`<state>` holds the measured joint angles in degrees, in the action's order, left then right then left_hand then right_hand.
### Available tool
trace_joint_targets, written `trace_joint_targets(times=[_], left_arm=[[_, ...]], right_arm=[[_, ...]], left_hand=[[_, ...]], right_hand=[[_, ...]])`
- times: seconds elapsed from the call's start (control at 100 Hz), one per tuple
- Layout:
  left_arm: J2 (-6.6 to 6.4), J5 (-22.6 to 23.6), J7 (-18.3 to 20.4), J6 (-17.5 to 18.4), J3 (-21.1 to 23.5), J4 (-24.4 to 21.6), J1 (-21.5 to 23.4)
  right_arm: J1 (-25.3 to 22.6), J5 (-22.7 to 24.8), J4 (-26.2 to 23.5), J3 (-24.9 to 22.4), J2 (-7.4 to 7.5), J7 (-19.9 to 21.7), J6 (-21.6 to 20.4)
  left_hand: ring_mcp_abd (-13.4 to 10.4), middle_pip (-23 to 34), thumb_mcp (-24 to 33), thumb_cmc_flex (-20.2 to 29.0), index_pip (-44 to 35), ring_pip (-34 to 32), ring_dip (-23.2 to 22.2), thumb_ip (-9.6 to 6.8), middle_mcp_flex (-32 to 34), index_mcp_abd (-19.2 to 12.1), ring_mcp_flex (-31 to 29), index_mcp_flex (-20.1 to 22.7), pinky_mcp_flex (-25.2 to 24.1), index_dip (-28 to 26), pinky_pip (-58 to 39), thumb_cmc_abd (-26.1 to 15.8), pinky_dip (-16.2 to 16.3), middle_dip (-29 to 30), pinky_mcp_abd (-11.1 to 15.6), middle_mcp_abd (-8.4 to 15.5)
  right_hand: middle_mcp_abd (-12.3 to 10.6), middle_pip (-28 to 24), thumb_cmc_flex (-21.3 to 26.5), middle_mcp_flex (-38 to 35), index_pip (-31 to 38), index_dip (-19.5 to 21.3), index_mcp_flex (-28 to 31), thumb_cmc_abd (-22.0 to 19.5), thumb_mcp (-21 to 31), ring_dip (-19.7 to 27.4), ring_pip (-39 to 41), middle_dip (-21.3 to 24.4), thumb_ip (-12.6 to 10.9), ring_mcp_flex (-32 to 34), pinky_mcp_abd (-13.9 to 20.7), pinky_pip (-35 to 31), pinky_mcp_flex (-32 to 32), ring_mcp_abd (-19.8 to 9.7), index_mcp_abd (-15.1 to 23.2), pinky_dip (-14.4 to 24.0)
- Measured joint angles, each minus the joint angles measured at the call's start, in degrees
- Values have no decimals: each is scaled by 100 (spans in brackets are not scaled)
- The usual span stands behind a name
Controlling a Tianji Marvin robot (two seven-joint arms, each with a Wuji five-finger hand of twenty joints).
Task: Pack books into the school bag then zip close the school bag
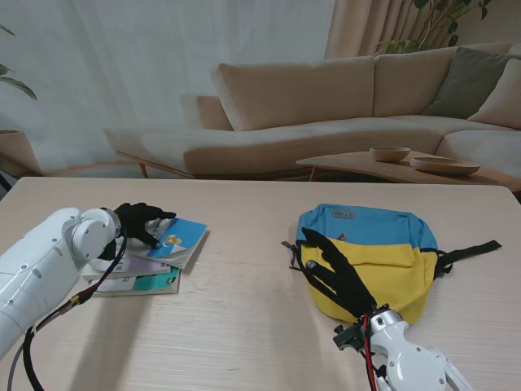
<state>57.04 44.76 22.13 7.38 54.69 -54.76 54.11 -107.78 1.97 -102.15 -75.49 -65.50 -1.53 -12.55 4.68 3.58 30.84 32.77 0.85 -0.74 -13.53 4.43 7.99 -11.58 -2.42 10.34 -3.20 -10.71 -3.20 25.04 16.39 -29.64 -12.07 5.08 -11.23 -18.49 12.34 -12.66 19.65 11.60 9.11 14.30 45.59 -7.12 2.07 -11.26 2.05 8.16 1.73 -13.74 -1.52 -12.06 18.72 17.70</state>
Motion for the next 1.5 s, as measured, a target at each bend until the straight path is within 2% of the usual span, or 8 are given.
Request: trace_joint_targets(times=[0.06, 0.25, 0.39, 0.68, 0.94, 1.12, 1.36, 1.5], left_arm=[[9, -59, -51, 25, 30, 24, 0], [55, -235, -372, 271, -65, 345, -151], [112, -519, -572, 310, -395, 765, -424], [251, -973, -683, 273, -1067, 1402, -928], [311, -1180, -495, 154, -1143, 1495, -1019], [328, -1211, -490, 19, -1186, 1509, -1020], [339, -1214, -492, -28, -1166, 1503, -1014], [328, -1060, -520, -4, -1261, 1497, -1030]], right_arm=[[-5, 6, -2, -6, 0, -1, -1], [-9, 16, -7, -12, 0, -21, -2], [-4, 22, -1, -13, -2, -33, -4], [-2, 21, 5, -41, -4, -44, 1], [0, 18, 6, -50, -4, -51, 4], [0, 17, 6, -52, -4, -51, 4], [8, 19, 15, -46, -6, -69, 4], [20, 19, 32, -40, -7, -76, 3]], left_hand=[[0, -15, 0, 2, -2, -1, -65, 0, 0, 0, 0, 0, 0, -144, 0, 0, 34, 306, 0, 0], [-130, -68, 329, 21, -2, -134, -495, 0, 0, 63, 0, 0, -24, -360, -218, -19, 789, 828, 144, 0], [-140, -68, 616, 254, -6, -138, -563, 0, 0, 63, 0, 0, -29, -426, -221, -173, 860, 829, 223, -1], [-141, -68, 768, 376, -65, -140, -619, -1, 0, 85, 0, 0, -30, -632, -221, -226, 861, 829, 226, -3], [-141, -169, 235, 296, -61, -60, 221, -1, 0, 133, 0, 0, 24, -439, -7, -379, 59, 1355, 226, -11], [-141, 1161, 196, 296, -244, -69, -150, -1, 494, 208, -2, -6, 26, -1075, -5, -432, -64, 417, 226, -152], [-57, 3279, 173, 296, -1372, -732, -2018, -1, 491, 509, -2, -69, 27, -2316, -5, -393, -3, -1798, 212, -224], [9, 3586, 359, 202, -2741, -1010, -2884, -1, 269, 694, -3, -69, 6, -2687, -7, -373, 311, -2457, 146, -275]], right_hand=[[0, 0, 0, 0, 1, 0, 0, 1, 0, 0, 0, 0, 0, 0, 0, 0, 0, 0, 0, 0], [0, 0, 0, 0, 8, -1, 0, 3, 58, 0, 0, 0, 0, 0, 0, 0, 0, 1, 0, -1], [0, 0, 0, 0, 13, -2, 0, 4, 59, 0, 0, 0, 0, 0, 0, 0, 0, 1, 0, -1], [0, 0, 0, 0, 60, -6, 0, 7, 60, 0, 100, 0, 0, 0, 0, -1, 0, 2, 0, -2], [0, -1, 0, 0, 63, -9, 0, 7, 61, 0, 103, 0, 0, 0, 0, -4, 0, 2, 0, -3], [0, -1, 0, 0, 69, -11, 0, 59, 62, 0, 104, -6, 0, 0, 0, -7, 0, 3, 0, -4], [0, -2, 0, 0, 71, -13, 0, 59, 62, 0, 104, -7, 0, 0, 0, -11, 0, 3, 0, -37], [0, -2, 0, 0, 71, -67, 0, 60, 63, 0, 104, -7, 0, 0, 0, -61, 0, 3, 0, -42]])
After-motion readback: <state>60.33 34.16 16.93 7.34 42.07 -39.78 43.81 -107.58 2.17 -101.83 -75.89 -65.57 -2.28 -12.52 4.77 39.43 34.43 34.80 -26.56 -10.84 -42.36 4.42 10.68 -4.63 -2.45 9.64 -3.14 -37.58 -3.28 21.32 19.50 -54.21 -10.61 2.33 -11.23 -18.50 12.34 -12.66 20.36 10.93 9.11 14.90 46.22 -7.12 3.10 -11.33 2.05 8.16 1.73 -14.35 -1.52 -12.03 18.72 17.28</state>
